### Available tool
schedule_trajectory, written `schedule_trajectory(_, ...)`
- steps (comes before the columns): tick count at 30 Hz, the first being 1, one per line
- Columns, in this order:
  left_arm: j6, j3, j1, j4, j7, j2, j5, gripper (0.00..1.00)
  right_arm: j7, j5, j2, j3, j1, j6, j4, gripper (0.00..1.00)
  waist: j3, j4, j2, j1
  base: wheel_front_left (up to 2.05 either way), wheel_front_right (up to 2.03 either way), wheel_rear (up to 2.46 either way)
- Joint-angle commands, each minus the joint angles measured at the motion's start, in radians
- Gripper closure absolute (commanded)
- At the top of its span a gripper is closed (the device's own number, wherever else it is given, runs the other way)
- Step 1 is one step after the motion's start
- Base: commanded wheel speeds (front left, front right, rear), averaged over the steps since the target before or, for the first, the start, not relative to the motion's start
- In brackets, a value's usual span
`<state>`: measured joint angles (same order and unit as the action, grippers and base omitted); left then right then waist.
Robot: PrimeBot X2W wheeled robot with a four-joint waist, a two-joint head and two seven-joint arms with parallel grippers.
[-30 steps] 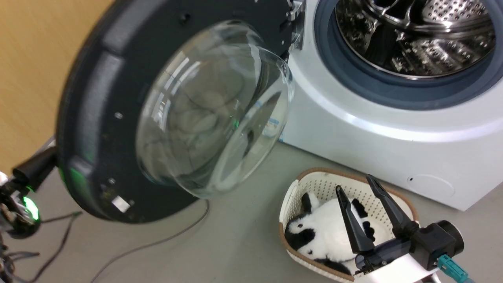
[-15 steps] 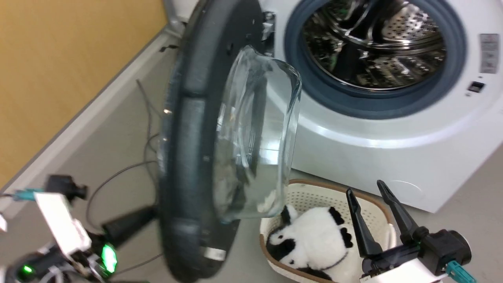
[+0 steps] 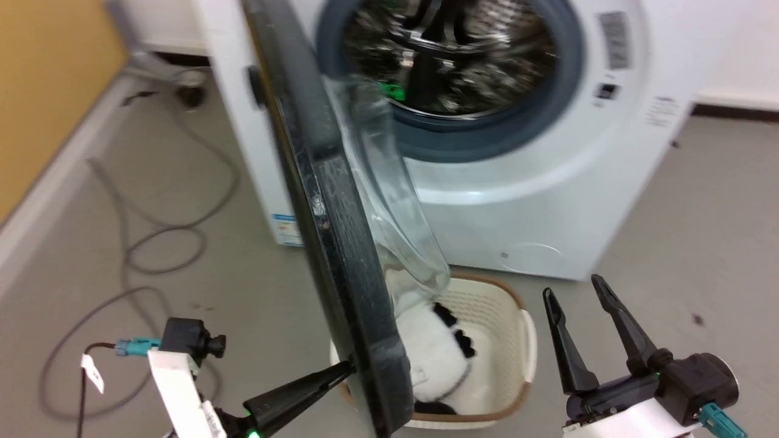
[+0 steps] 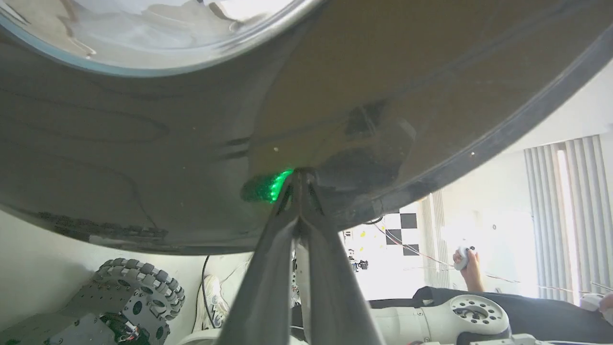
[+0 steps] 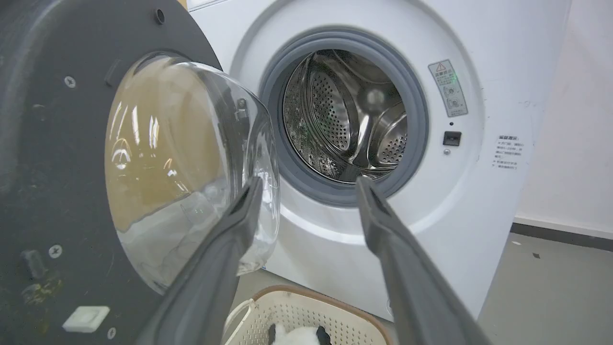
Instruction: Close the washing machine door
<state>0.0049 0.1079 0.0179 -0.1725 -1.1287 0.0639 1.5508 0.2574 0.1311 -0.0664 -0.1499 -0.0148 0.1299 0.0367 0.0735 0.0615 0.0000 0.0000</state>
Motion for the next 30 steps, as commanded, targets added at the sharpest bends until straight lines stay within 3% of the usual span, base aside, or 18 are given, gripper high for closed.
schedule_trajectory(1, -0.017, -0.015, 0.013, 0.000, 0.024, -0.008, 0.015, 1.00, 0.004, -0.008, 0.002, 0.000, 0.000, 0.001, 0.008, 0.00, 0.026, -0.087, 0.0000, 0.0000, 0.00, 0.00, 0.00)
schedule_trajectory(10, -0.091, -0.103, -0.058, 0.075, 0.262, -0.013, 0.030, 1.00, 0.004, -0.004, 0.009, 0.012, 0.012, 0.001, 0.026, 0.00, 0.085, -0.274, 0.0000, 0.0000, 0.00, 0.00, 0.00)
schedule_trajectory(21, -0.122, -0.182, -0.204, 0.170, 0.560, -0.014, 0.003, 1.00, 0.004, 0.029, 0.016, 0.001, 0.025, 0.001, 0.038, 0.00, 0.148, -0.454, 0.0000, 0.0000, 0.00, 0.00, 0.00)
schedule_trajectory(30, -0.124, -0.201, -0.389, 0.332, 0.835, -0.014, -0.043, 1.00, 0.004, 0.073, 0.016, 0.000, 0.029, 0.001, 0.045, 0.00, 0.175, -0.548, 0.0000, 0.0000, 0.00, 0.00, 0.00)
